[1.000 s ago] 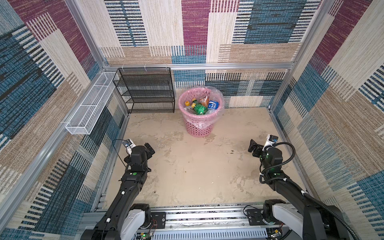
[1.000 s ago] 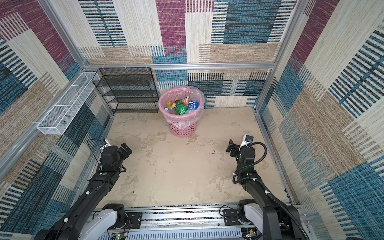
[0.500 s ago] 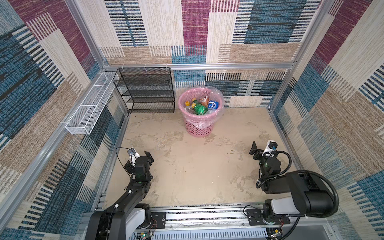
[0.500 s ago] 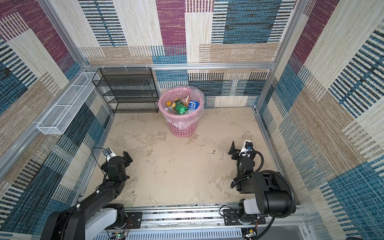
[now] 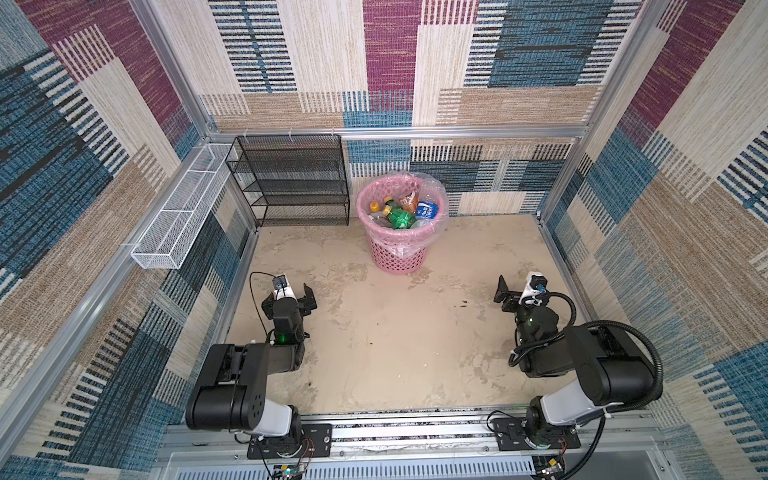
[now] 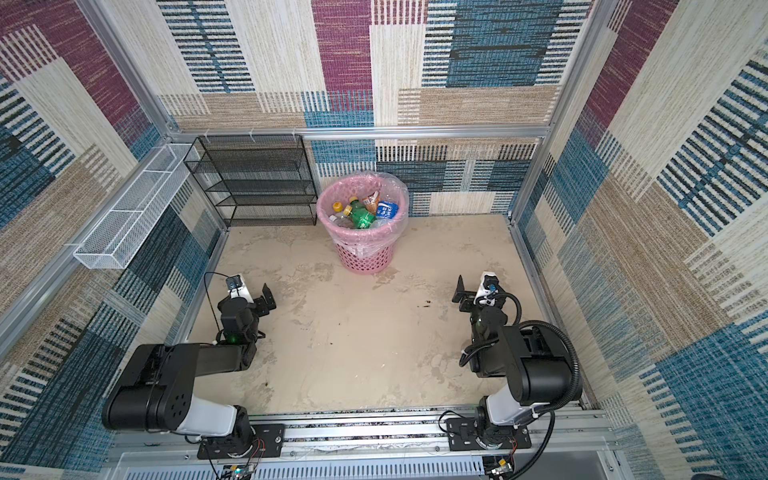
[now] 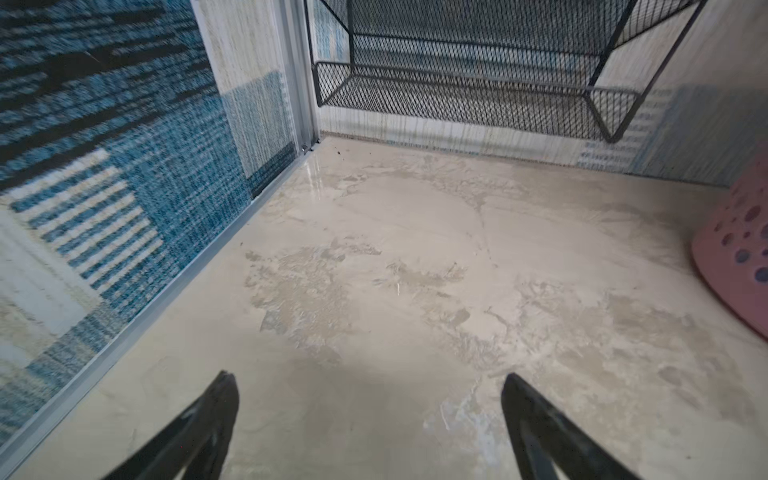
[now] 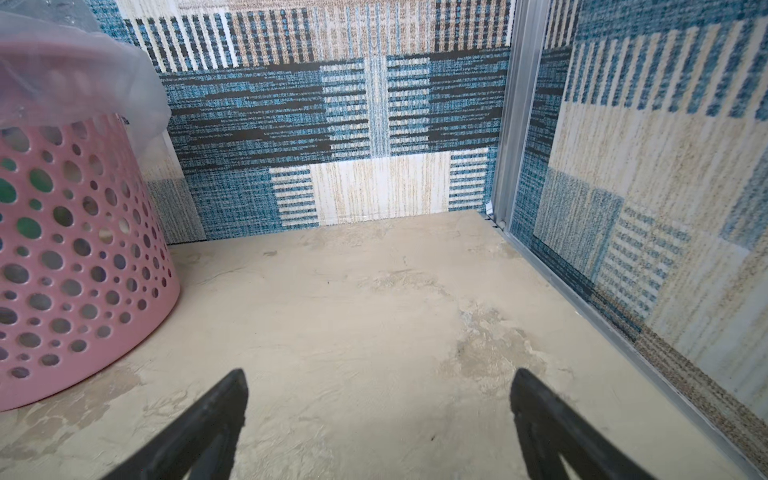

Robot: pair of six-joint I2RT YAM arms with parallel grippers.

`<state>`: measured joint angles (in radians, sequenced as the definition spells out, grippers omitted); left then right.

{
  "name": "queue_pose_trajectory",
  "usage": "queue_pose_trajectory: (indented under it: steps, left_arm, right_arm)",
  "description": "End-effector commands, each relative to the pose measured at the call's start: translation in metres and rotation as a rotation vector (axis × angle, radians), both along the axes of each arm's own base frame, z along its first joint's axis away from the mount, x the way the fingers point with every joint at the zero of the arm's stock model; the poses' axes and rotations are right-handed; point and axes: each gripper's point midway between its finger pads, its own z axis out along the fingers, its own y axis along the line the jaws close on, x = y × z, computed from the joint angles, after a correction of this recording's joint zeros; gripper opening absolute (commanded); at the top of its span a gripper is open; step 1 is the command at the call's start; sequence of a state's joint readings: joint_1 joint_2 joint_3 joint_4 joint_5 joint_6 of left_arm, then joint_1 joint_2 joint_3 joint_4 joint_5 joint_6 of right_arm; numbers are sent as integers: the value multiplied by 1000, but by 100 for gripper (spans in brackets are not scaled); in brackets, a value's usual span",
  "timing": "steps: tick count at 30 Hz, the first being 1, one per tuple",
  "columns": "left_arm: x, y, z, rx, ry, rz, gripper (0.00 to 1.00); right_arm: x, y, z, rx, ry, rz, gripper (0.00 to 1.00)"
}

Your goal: Throw the plastic bottles in the bin

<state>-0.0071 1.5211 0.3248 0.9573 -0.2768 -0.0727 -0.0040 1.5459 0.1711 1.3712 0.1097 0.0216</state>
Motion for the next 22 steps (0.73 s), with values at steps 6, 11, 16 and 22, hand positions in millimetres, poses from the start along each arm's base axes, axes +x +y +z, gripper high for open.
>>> queue_pose_trajectory:
  steps: [6, 11, 16, 22]
  left_arm:
    - [16, -7, 1, 7, 52, -51, 99]
    - [16, -7, 3, 17, 36, -55, 99]
    - [16, -8, 2, 16, 41, -57, 99]
    - [16, -8, 2, 15, 38, -57, 99]
  right_arm:
    - [8, 17, 2, -39, 4, 97, 99]
    - [8, 17, 3, -40, 2, 99, 99]
    - [8, 18, 2, -41, 5, 102, 99]
    - [6, 12, 3, -28, -1, 72, 99]
